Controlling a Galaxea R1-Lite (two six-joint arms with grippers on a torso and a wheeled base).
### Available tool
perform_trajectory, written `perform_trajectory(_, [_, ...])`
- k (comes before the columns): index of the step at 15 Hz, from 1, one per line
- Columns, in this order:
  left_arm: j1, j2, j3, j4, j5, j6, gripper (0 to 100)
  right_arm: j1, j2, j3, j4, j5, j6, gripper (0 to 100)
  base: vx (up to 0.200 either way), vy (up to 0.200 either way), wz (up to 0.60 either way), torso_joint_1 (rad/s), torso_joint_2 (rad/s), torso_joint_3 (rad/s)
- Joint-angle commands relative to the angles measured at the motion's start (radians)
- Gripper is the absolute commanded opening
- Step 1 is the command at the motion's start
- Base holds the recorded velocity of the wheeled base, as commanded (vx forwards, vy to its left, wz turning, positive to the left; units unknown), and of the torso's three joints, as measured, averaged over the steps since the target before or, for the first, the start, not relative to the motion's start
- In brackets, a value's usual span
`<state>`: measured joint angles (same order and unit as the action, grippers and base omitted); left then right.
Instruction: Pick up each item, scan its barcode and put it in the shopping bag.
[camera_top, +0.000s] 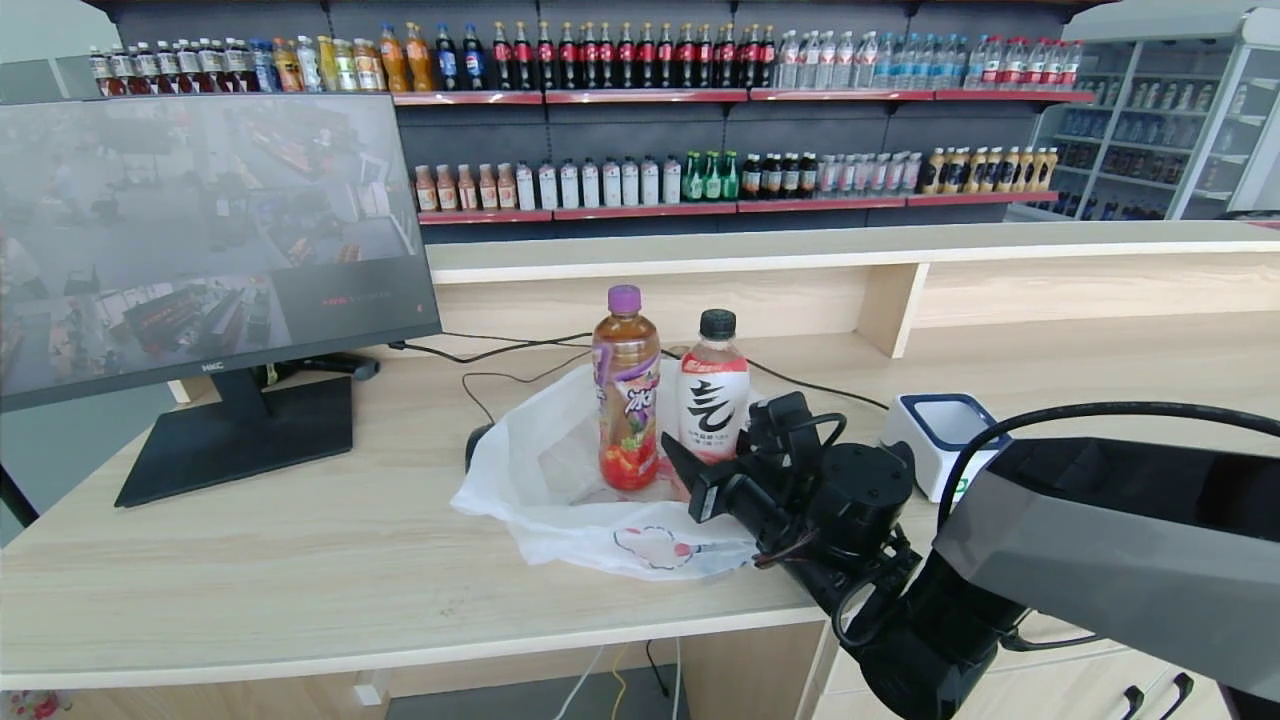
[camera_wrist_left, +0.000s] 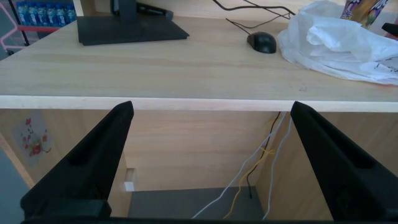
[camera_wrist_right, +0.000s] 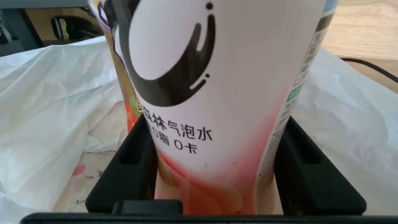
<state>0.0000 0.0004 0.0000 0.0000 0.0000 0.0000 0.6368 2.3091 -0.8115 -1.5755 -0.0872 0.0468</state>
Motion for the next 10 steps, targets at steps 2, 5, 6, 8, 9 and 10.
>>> perform_trajectory(2, [0.000, 0.000, 0.000, 0.000, 0.000, 0.000, 100, 0.001, 0.018, 0.003, 0.005, 0.001, 0.001, 0, 0.000, 0.000, 0.00, 0.000, 0.00, 0.000])
perform_trajectory(5, [0.000, 0.000, 0.000, 0.000, 0.000, 0.000, 100, -0.002, 0.015, 0.003, 0.005, 0.001, 0.001, 0, 0.000, 0.000, 0.00, 0.000, 0.00, 0.000])
perform_trajectory(6, [0.000, 0.000, 0.000, 0.000, 0.000, 0.000, 100, 0.000, 0.016, 0.005, 0.005, 0.001, -0.004, 0, 0.000, 0.000, 0.00, 0.000, 0.00, 0.000])
perform_trajectory(8, [0.000, 0.000, 0.000, 0.000, 0.000, 0.000, 100, -0.002, 0.015, 0.005, 0.005, 0.001, -0.005, 0, 0.000, 0.000, 0.00, 0.000, 0.00, 0.000])
perform_trajectory(9, [0.000, 0.000, 0.000, 0.000, 0.000, 0.000, 100, -0.014, 0.012, 0.005, 0.005, 0.001, -0.005, 100, 0.000, 0.000, 0.00, 0.000, 0.00, 0.000])
perform_trajectory(10, [0.000, 0.000, 0.000, 0.000, 0.000, 0.000, 100, -0.022, 0.004, 0.005, 0.005, 0.001, -0.004, 100, 0.000, 0.000, 0.00, 0.000, 0.00, 0.000])
